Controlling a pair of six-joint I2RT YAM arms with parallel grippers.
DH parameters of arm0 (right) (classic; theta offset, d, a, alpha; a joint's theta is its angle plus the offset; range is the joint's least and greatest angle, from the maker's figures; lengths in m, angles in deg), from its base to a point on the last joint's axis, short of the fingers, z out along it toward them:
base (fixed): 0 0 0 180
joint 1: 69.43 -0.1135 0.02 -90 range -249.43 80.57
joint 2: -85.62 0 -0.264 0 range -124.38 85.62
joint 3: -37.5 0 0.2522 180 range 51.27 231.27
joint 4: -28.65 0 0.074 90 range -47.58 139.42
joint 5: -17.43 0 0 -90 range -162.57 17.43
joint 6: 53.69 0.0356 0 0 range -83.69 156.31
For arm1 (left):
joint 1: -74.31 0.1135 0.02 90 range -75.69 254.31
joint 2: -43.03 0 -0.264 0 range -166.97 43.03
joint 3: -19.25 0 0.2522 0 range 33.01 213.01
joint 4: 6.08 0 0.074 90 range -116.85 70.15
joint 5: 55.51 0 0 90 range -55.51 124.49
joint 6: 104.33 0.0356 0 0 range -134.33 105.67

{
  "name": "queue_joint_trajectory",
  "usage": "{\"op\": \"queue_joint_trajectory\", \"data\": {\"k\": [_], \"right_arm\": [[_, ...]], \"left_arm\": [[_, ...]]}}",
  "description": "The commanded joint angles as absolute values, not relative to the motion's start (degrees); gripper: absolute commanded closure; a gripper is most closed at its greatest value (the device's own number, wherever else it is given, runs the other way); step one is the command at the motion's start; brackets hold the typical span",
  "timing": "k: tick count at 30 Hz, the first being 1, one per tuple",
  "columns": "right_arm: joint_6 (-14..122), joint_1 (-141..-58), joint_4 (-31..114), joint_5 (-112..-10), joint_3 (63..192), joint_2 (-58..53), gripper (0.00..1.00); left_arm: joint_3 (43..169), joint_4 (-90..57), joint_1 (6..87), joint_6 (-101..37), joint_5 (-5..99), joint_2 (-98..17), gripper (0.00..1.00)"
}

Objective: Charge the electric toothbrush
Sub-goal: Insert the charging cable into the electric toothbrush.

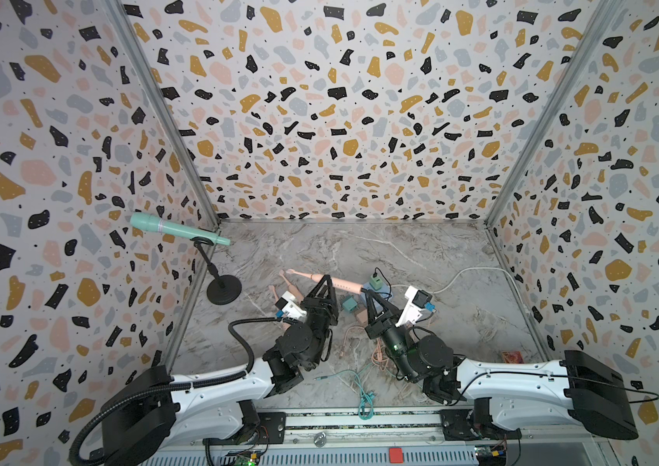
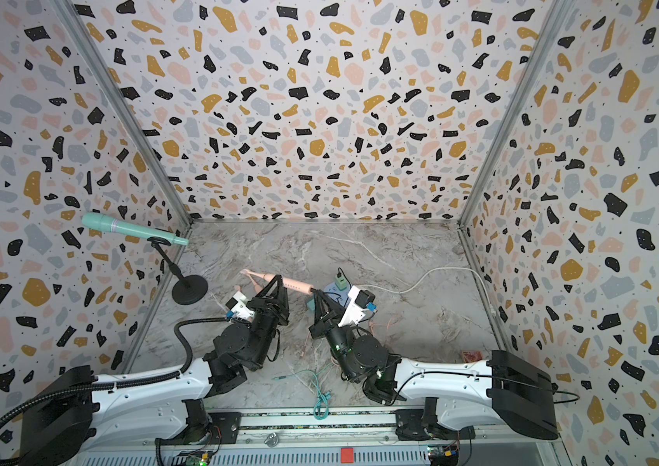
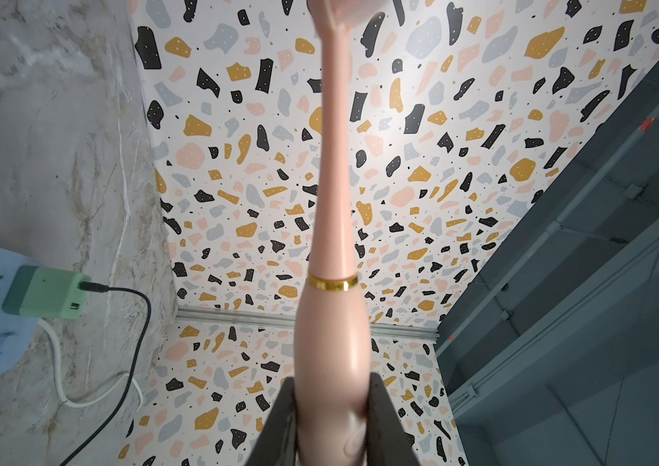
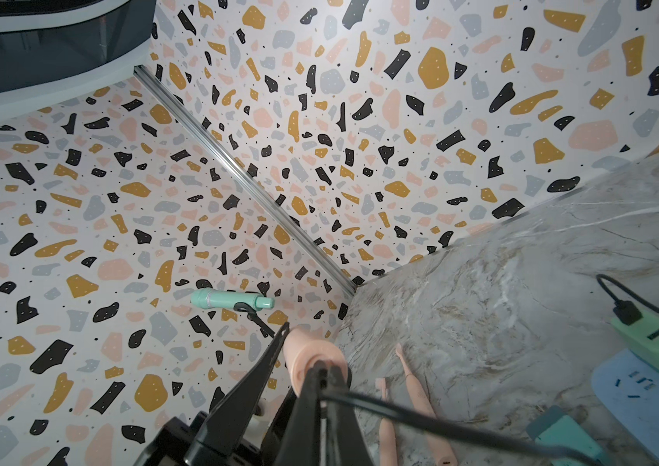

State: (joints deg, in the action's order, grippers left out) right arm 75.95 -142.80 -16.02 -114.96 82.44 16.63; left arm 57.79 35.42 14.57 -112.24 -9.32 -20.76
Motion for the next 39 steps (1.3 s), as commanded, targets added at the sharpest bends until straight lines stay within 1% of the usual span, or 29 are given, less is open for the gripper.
{"op": "queue_joint_trajectory", "data": {"k": [1,11,15,16,18,20,25,27,30,33,35,36,39], "right_arm": [[77.1,-142.8,-9.5,-111.8,83.9,14.3,1.00],[77.5,-142.2,-8.8,-108.3,84.2,14.2,1.00],[76.9,-142.1,-7.9,-105.7,83.5,16.0,1.00],[76.9,-142.0,-7.6,-105.5,83.2,16.7,0.98],[76.9,-142.1,-6.7,-105.4,82.3,18.5,0.81],[77.3,-142.1,-5.1,-105.8,81.5,20.4,0.65],[75.8,-142.2,-0.4,-106.5,80.4,26.2,0.38],[75.1,-142.1,2.2,-107.7,80.0,29.6,0.32],[73.4,-142.1,5.9,-110.7,79.5,35.3,0.24],[70.8,-141.8,9.4,-112.8,79.5,39.6,0.20],[70.6,-141.5,12.5,-113.7,79.8,41.5,0.17],[70.6,-141.1,14.0,-113.8,79.8,42.4,0.13],[70.7,-140.6,18.0,-114.0,80.0,44.2,0.08]], "left_arm": [[59.9,39.8,11.2,-110.6,-0.1,-21.6,1.00],[59.2,41.5,10.9,-110.9,-0.9,-21.7,1.00],[57.7,40.6,11.0,-111.6,-6.2,-18.9,1.00],[57.4,39.9,11.0,-111.6,-7.9,-17.9,1.00],[58.0,36.8,12.4,-111.1,-10.1,-15.5,1.00],[59.3,32.6,15.3,-110.8,-9.2,-13.5,1.00],[63.6,18.4,26.1,-111.2,-3.2,-10.0,1.00],[65.4,15.3,30.1,-109.4,-0.5,-9.5,1.00],[70.8,8.4,37.0,-109.2,7.0,-11.2,1.00],[76.4,3.7,41.9,-107.7,11.8,-14.3,1.00],[79.8,0.5,44.6,-105.3,14.1,-16.8,1.00],[81.6,-1.3,46.1,-103.2,15.1,-18.4,1.00],[87.3,-9.3,49.6,-97.1,15.3,-23.6,1.00]]}}
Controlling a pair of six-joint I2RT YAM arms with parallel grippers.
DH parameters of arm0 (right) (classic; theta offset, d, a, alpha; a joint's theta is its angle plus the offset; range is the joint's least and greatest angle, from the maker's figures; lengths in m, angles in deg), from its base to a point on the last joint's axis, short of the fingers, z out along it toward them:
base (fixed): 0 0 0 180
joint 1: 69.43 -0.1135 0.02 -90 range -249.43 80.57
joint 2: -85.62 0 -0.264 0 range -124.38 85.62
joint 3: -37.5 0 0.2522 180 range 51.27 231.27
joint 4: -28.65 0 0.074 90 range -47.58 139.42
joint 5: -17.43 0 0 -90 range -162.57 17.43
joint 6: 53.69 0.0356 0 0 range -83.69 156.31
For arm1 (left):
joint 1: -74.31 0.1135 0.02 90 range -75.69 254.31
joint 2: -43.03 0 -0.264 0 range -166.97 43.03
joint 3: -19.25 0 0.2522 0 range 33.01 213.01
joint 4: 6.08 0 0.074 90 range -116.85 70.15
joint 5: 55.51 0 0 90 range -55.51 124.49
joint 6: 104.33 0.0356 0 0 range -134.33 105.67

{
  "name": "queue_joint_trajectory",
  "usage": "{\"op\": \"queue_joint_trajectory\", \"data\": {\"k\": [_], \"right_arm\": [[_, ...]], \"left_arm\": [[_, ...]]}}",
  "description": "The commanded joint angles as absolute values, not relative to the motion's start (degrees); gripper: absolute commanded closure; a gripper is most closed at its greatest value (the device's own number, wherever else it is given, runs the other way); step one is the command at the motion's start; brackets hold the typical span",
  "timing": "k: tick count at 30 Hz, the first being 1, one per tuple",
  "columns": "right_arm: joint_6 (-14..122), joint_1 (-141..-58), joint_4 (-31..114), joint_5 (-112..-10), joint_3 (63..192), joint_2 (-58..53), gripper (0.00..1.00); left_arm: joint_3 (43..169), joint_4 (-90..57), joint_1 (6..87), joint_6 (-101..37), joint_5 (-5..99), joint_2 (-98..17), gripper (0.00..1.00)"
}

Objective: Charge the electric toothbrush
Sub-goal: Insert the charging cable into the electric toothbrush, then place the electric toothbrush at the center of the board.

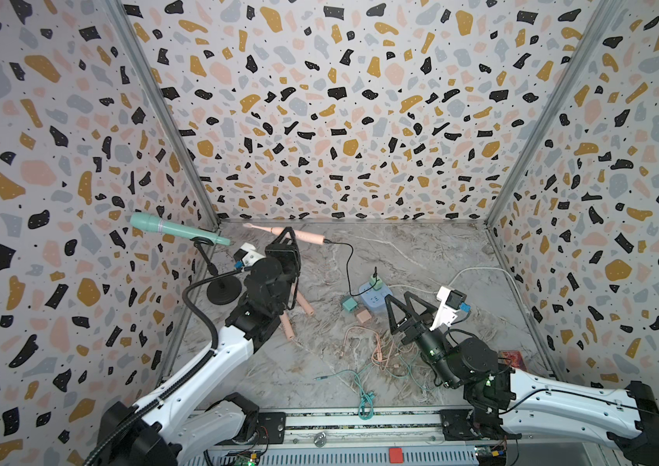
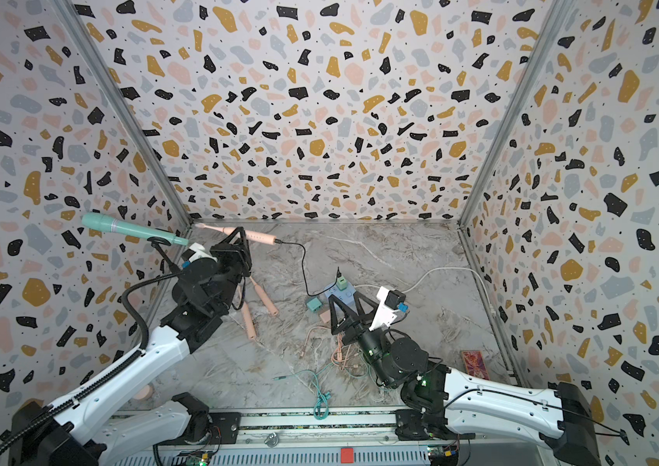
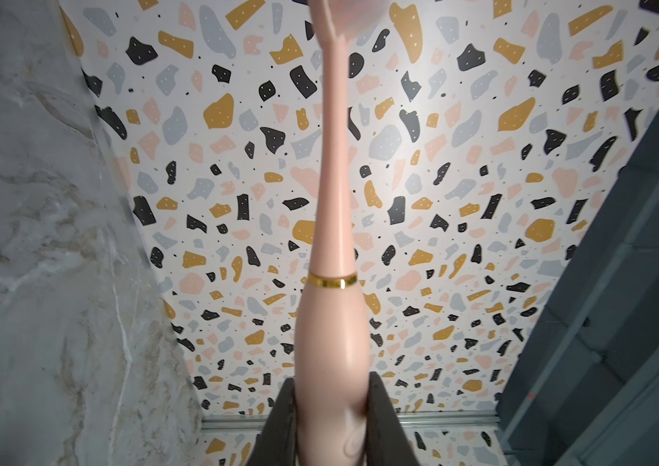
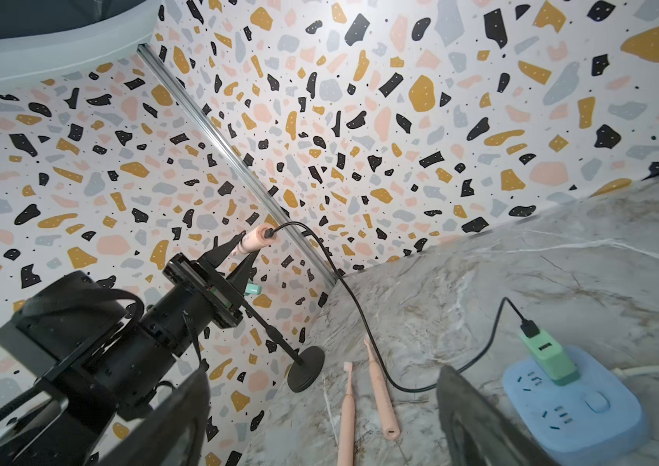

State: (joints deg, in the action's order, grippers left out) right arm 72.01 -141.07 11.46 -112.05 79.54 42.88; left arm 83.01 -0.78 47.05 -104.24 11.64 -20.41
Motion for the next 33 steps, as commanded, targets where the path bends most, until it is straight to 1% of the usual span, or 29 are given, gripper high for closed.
{"op": "queue_joint_trajectory", "data": {"k": [1,4,6,8,12,15,19,22,26,29,33], "right_arm": [[70.9,-140.6,19.3,-114.1,80.1,44.7,0.07],[70.4,-140.2,22.3,-113.3,80.1,45.8,0.03],[69.5,-140.0,25.3,-113.2,80.8,46.0,0.01],[69.4,-139.8,27.9,-113.4,81.1,46.3,0.00],[69.6,-139.5,29.1,-112.2,79.9,46.7,0.00],[69.8,-139.0,30.2,-111.5,79.3,45.9,0.00],[69.6,-138.2,30.6,-110.3,78.6,45.2,0.01],[69.4,-137.5,29.9,-109.3,78.1,44.8,0.01],[68.9,-136.7,29.1,-108.0,77.4,44.1,0.01],[68.6,-136.2,28.5,-107.3,76.9,43.7,0.01],[68.2,-135.3,28.1,-106.1,76.8,43.2,0.01]], "left_arm": [[89.3,-10.6,50.9,-94.5,16.2,-25.8,1.00],[98.9,-21.0,53.5,-86.8,14.9,-33.4,1.00],[102.3,-22.9,55.3,-86.1,18.3,-37.8,1.00],[106.0,-23.6,56.3,-85.1,21.2,-42.8,1.00],[118.0,-32.4,56.8,-79.7,22.2,-53.5,1.00],[126.1,-38.2,57.1,-76.9,25.4,-61.4,1.00],[134.3,-44.3,57.4,-73.9,25.6,-69.7,1.00],[137.3,-45.3,58.3,-73.2,29.0,-74.5,1.00],[140.5,-47.8,59.7,-71.8,30.7,-79.8,1.00],[143.4,-50.4,60.9,-70.0,29.1,-82.5,1.00],[144.7,-50.3,61.7,-68.1,27.8,-83.5,1.00]]}}
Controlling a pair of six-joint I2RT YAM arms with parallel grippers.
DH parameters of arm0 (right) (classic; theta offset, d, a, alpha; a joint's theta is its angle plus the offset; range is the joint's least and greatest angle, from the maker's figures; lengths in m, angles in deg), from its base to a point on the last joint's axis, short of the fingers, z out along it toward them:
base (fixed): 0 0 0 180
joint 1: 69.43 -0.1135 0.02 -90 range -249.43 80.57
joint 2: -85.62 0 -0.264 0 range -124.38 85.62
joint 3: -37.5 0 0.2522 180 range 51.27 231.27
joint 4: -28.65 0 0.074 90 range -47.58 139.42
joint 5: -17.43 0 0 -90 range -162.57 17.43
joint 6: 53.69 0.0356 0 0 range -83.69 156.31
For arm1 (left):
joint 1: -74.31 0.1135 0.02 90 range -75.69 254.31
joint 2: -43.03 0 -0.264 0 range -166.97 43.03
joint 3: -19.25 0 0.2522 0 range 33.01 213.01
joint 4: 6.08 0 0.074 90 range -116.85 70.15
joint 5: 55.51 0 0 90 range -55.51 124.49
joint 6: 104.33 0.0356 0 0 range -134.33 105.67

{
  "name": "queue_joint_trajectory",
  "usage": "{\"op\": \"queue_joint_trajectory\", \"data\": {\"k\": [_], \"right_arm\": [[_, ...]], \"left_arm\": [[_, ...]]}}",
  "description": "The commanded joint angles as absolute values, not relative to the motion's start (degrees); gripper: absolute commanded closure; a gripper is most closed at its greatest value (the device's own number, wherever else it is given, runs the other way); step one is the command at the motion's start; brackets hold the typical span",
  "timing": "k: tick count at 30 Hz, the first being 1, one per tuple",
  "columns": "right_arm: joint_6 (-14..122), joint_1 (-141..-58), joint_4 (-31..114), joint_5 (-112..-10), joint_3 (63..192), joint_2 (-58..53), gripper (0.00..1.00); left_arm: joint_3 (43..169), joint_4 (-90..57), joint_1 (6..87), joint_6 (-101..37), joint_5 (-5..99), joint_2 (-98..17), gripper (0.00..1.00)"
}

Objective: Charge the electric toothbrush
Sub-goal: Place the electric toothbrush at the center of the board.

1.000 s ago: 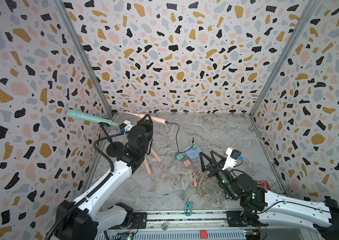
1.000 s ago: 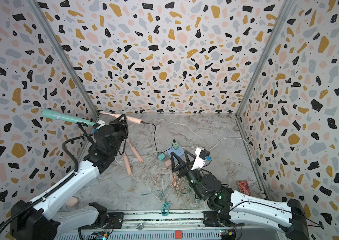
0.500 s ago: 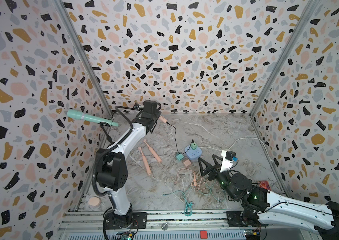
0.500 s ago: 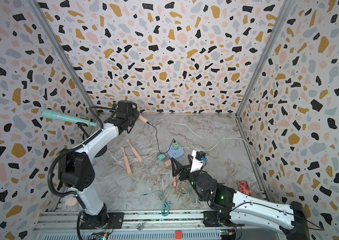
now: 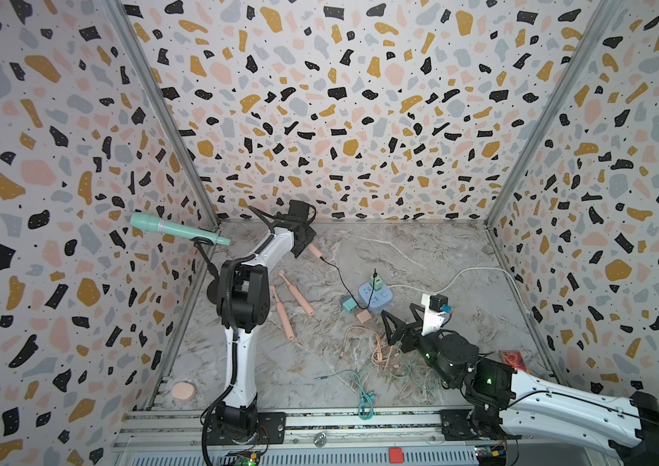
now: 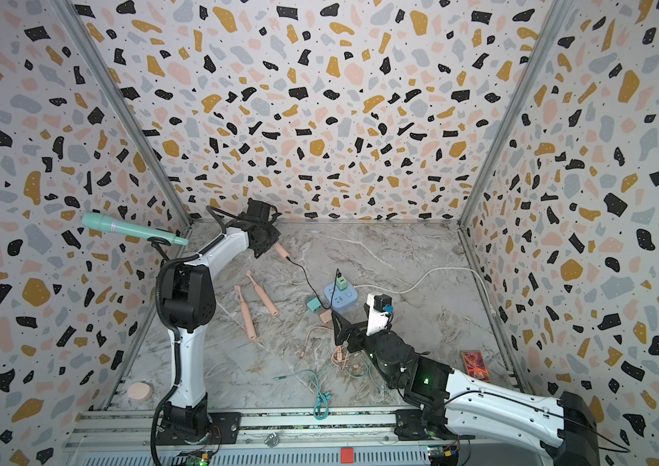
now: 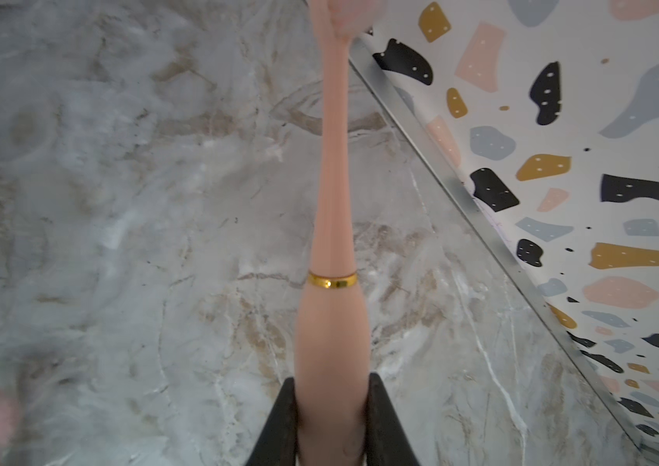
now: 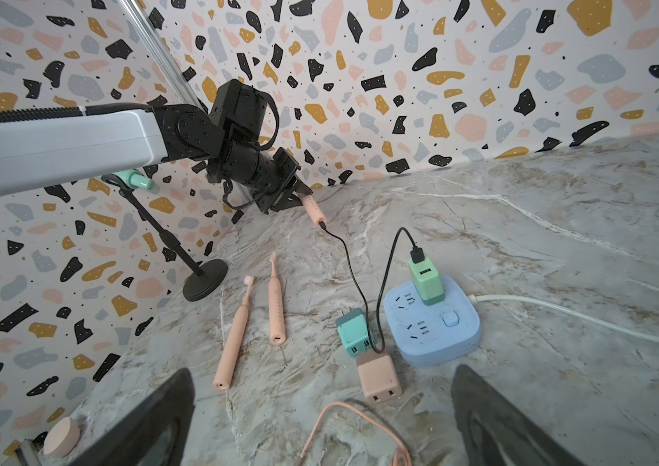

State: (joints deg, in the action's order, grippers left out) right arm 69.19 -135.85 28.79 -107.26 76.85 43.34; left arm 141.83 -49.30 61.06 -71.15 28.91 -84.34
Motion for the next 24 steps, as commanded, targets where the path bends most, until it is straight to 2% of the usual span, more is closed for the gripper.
{"op": "queue_joint_trajectory", "data": {"k": [1,6,22,24], "right_arm": [[68.1,-135.2,27.9,-105.9,76.8,43.1,0.01],[68.0,-134.9,26.8,-105.1,76.6,42.3,0.01],[69.3,-134.8,27.6,-103.4,77.4,40.1,0.01],[69.7,-134.8,27.8,-103.2,77.3,40.1,0.01]], "left_arm": [[146.4,-51.4,61.8,-67.4,27.7,-84.5,1.00],[155.2,-57.7,62.2,-64.1,28.3,-90.0,1.00],[150.6,-58.2,62.1,-60.3,32.5,-94.3,1.00],[150.8,-58.4,62.1,-60.0,32.9,-94.9,0.96]]}}
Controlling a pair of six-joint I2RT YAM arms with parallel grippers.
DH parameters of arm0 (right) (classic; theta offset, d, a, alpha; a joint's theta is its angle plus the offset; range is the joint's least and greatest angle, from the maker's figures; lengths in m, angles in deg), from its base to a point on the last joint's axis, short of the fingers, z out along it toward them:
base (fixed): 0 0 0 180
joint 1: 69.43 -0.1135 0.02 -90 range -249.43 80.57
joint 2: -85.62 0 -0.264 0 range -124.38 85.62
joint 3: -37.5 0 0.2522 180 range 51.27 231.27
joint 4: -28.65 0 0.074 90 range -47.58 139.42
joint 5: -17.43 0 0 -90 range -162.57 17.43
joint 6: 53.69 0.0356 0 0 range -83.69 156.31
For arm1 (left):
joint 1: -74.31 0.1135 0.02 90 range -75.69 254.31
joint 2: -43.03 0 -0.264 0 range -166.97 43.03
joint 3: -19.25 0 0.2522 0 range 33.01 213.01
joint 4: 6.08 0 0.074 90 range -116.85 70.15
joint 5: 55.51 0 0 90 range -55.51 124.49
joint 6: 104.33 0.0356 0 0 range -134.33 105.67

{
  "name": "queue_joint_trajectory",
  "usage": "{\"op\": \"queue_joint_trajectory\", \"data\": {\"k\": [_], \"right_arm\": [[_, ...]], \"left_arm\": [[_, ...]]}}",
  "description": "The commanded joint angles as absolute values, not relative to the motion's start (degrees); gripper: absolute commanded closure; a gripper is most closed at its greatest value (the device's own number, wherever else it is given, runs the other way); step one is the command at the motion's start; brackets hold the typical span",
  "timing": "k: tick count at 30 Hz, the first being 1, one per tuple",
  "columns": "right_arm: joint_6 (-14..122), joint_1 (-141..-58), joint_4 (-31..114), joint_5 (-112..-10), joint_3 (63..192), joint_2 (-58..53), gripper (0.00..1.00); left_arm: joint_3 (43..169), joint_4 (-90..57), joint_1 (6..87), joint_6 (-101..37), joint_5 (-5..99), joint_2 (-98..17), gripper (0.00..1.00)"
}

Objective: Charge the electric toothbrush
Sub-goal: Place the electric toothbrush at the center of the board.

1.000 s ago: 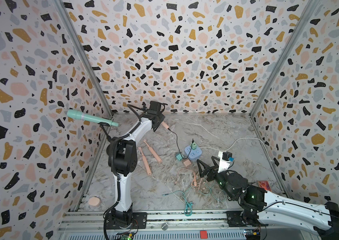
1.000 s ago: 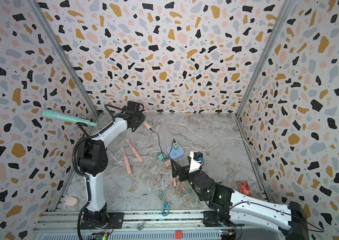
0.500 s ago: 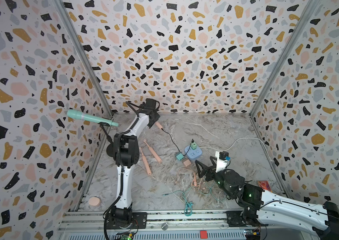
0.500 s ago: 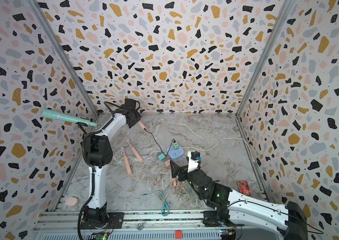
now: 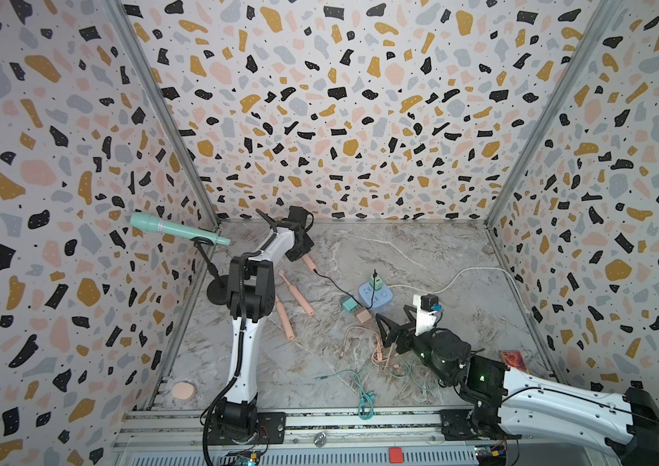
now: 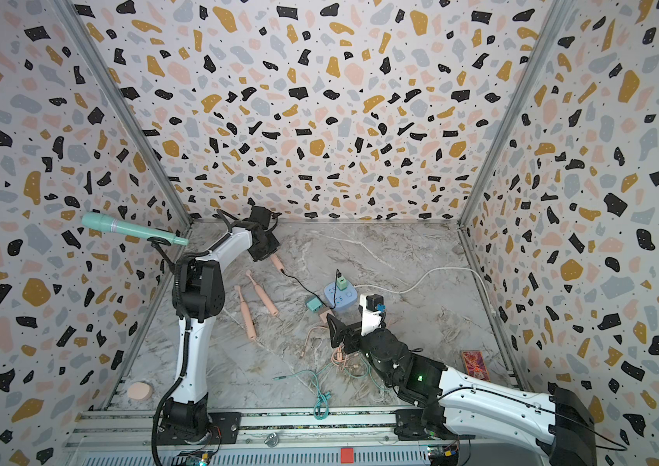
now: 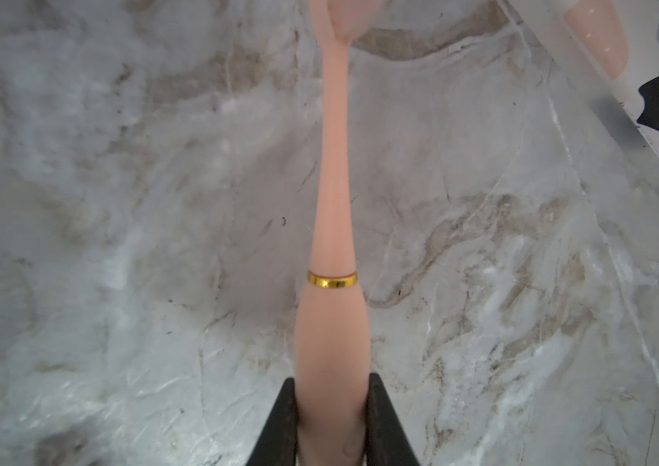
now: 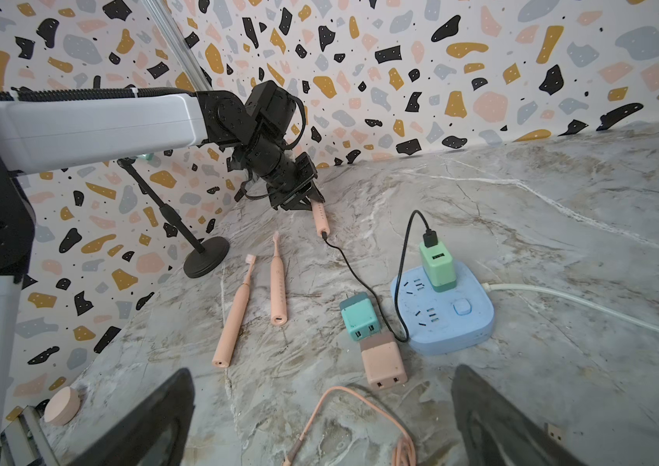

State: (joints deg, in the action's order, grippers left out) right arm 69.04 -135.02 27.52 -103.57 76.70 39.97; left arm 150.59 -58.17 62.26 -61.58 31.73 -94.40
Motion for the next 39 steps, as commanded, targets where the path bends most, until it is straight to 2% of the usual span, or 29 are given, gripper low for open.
{"op": "queue_joint_trajectory", "data": {"k": [1,8,11,16,18,19,21,25,31,34,39], "right_arm": [[69.8,-134.8,27.8,-103.1,77.3,40.0,0.01],[75.4,-133.9,36.7,-106.0,80.5,37.8,0.01],[78.1,-131.8,42.6,-104.9,83.0,35.7,0.01],[78.0,-126.7,50.3,-99.8,86.5,34.4,0.01],[77.0,-122.9,51.6,-94.1,87.1,33.8,0.01],[75.8,-121.3,51.6,-90.6,87.2,33.3,0.01],[72.4,-119.2,52.9,-83.8,88.8,30.7,0.01],[67.7,-120.8,58.0,-79.8,93.4,22.7,0.01],[62.2,-131.3,59.0,-76.8,99.2,9.9,0.01],[64.1,-130.4,58.4,-74.3,99.1,7.9,0.03],[67.6,-123.8,59.7,-73.6,95.3,11.8,0.06]], "left_arm": [[150.9,-58.6,62.1,-59.9,32.9,-95.0,0.92],[151.1,-59.3,62.2,-59.4,33.5,-94.8,0.54],[151.3,-60.0,62.1,-59.1,33.9,-94.2,0.44],[152.2,-61.9,62.1,-58.4,36.0,-90.4,0.20],[150.2,-61.0,62.0,-58.7,37.4,-86.1,0.03],[148.5,-59.9,61.8,-59.0,37.6,-83.8,0.00],[143.6,-57.4,61.3,-59.5,37.8,-78.0,0.00],[130.4,-49.7,60.9,-62.1,39.5,-65.4,0.00],[110.8,-41.2,60.6,-63.7,39.3,-48.2,0.00],[101.0,-37.4,60.6,-63.8,37.7,-39.1,0.00],[92.1,-38.5,60.2,-59.9,34.0,-27.7,0.00]]}}
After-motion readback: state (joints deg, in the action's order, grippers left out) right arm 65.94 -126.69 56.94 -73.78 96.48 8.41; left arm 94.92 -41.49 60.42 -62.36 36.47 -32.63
